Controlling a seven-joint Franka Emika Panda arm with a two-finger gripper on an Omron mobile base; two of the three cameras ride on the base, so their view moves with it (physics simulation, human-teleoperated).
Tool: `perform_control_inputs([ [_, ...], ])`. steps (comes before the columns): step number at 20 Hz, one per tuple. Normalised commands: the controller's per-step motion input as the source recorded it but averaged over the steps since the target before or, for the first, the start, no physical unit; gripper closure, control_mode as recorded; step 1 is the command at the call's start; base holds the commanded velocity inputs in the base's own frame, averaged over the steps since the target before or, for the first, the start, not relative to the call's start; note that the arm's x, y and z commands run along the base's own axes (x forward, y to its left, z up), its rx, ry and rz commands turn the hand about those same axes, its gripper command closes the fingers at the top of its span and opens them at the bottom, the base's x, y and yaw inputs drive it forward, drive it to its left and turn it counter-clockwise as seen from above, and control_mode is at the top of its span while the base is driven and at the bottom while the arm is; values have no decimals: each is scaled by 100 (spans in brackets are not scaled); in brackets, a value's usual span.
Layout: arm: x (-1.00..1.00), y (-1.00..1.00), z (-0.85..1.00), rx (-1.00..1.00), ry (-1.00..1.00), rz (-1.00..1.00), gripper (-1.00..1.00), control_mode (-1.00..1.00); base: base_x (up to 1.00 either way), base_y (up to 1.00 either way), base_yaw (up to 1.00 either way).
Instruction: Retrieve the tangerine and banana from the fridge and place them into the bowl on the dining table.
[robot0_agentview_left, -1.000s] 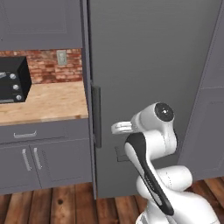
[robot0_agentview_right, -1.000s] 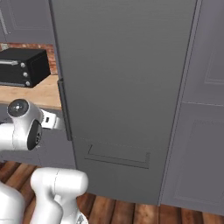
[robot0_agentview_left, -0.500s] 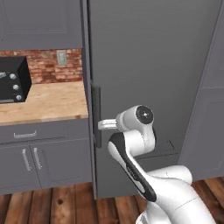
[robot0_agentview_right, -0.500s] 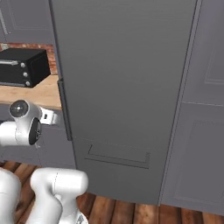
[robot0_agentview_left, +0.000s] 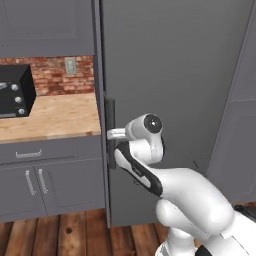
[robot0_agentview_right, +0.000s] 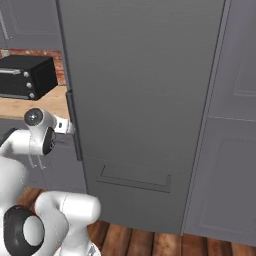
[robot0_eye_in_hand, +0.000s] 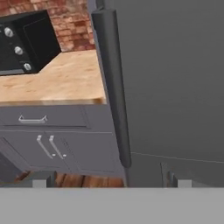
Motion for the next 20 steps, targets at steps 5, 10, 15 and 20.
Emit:
perform_control_inputs([
  [5,63,2,-2,-7,2,-3,-100,-100,0,0,0],
  [10,62,17,-13,-9,1,-2,-100,-100,0,0,0],
  [15,54,25,-21,-11,3,-2,-100,-100,0,0,0],
  [20,50,24,-33,-11,4,0,-100,-100,0,0,0],
])
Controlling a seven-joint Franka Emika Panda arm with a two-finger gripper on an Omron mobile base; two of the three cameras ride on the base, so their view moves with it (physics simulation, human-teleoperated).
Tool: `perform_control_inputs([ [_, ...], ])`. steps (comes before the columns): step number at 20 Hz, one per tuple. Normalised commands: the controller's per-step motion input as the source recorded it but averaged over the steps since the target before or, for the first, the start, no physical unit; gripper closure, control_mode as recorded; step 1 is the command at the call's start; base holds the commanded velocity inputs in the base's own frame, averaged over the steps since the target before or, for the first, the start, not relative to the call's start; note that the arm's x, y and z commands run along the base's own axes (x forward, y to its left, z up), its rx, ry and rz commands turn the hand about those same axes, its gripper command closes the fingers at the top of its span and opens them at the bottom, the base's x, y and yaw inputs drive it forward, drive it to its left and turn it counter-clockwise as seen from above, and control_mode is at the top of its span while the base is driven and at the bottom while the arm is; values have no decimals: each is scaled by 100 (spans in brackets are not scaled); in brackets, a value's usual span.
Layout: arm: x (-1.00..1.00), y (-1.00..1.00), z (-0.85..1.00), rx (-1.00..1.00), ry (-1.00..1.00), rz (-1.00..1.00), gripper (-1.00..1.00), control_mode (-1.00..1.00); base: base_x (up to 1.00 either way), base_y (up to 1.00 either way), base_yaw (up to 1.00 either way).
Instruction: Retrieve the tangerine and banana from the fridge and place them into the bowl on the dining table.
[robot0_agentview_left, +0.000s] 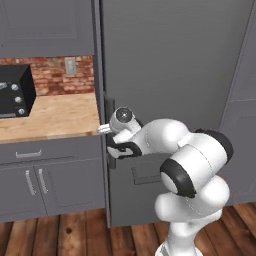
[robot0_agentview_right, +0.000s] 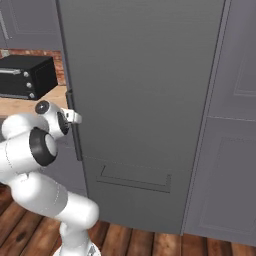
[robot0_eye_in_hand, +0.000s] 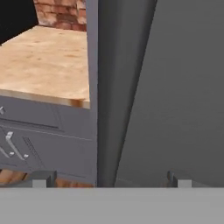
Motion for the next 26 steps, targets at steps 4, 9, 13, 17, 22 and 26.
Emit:
perform_control_inputs([
  [4,48,26,-38,-10,3,0,-100,-100,0,0,0],
  [9,47,18,-36,-9,1,0,-100,-100,0,0,0],
  [13,46,16,-37,-6,0,0,-100,-100,0,0,0],
  [17,40,4,-43,-5,0,-1,-100,-100,0,0,0],
  [22,40,5,-47,-3,0,-2,-100,-100,0,0,0],
  [26,46,5,-42,0,0,0,-100,-100,0,0,0],
])
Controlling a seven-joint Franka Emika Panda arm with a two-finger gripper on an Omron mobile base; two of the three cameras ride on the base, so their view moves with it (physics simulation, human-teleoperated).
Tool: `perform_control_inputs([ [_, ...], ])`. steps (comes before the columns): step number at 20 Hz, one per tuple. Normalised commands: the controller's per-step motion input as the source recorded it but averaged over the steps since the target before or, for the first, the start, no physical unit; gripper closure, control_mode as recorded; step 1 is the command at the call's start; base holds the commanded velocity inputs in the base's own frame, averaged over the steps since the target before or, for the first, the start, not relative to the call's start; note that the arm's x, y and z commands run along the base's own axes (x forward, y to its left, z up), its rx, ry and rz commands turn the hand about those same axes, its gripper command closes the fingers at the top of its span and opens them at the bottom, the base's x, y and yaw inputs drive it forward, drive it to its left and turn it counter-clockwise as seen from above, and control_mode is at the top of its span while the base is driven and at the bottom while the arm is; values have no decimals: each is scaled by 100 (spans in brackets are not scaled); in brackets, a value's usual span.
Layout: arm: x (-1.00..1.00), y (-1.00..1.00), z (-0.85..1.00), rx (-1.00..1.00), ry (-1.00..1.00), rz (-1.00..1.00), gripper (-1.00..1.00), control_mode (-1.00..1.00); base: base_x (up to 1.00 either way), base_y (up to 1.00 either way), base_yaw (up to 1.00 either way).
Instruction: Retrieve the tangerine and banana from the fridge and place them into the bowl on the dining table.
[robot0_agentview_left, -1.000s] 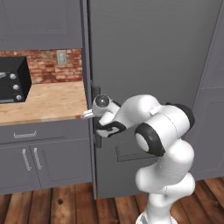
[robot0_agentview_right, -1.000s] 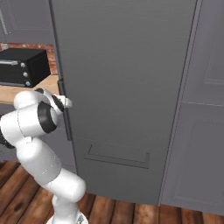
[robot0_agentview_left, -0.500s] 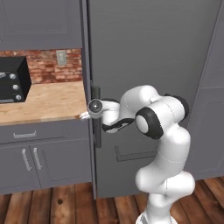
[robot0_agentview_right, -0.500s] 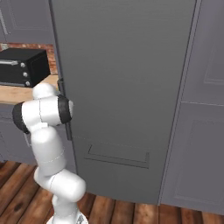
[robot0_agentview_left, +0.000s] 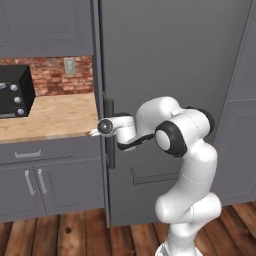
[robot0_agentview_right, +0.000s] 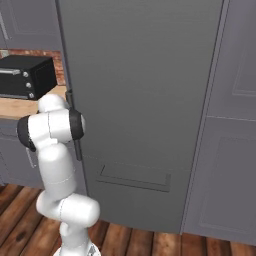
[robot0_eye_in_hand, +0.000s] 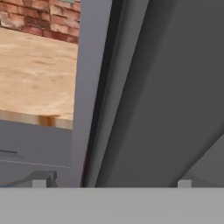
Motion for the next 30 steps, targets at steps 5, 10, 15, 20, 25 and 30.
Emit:
perform_control_inputs([
  [5,49,10,-35,0,0,0,100,-100,0,0,0],
  [10,33,8,-12,0,-3,0,100,-100,0,0,0],
  [15,3,30,0,0,-13,1,100,-100,0,0,0],
  [20,-4,63,0,5,-4,3,100,-100,0,0,0],
  [25,-18,71,0,9,0,3,100,-100,0,0,0],
  [30,-42,76,0,10,0,6,100,-100,0,0,0],
])
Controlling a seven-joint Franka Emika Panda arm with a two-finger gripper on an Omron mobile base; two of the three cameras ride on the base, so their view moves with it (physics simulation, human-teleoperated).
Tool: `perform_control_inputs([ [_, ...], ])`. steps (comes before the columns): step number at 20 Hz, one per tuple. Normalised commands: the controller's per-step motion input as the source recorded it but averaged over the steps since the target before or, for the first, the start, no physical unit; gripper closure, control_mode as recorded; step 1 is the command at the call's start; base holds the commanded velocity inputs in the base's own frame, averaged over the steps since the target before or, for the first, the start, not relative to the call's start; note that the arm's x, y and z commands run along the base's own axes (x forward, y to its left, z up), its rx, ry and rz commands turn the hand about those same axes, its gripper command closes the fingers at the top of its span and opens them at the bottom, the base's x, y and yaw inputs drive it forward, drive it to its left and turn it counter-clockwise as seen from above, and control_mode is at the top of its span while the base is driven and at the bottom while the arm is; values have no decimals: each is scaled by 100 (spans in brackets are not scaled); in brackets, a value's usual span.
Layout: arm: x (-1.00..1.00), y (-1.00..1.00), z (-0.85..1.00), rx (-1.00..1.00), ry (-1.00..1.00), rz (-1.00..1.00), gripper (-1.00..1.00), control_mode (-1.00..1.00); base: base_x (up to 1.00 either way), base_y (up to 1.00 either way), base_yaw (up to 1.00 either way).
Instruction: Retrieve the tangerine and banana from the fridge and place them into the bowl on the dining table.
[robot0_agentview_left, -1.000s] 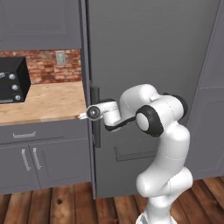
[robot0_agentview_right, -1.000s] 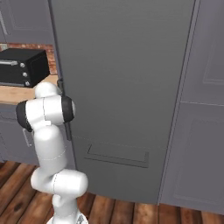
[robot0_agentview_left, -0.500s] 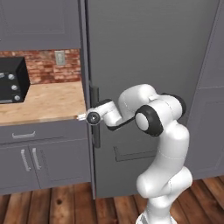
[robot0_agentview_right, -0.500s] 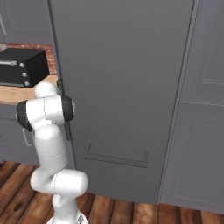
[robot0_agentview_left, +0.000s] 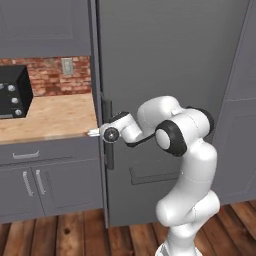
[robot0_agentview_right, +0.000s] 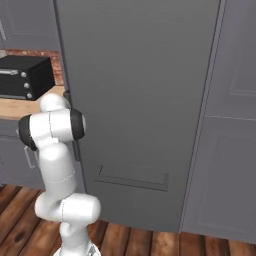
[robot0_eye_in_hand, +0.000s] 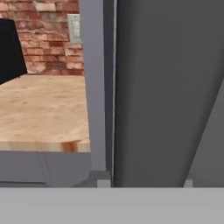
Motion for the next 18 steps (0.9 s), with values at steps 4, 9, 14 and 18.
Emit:
perform_control_inputs([
  [4,-71,79,0,9,0,10,100,-100,0,0,0],
  [9,-95,90,5,4,0,13,100,-100,0,0,0],
  [14,-100,86,10,0,2,13,100,-100,0,0,0],
  [18,-100,62,7,0,6,7,100,-100,0,0,0],
])
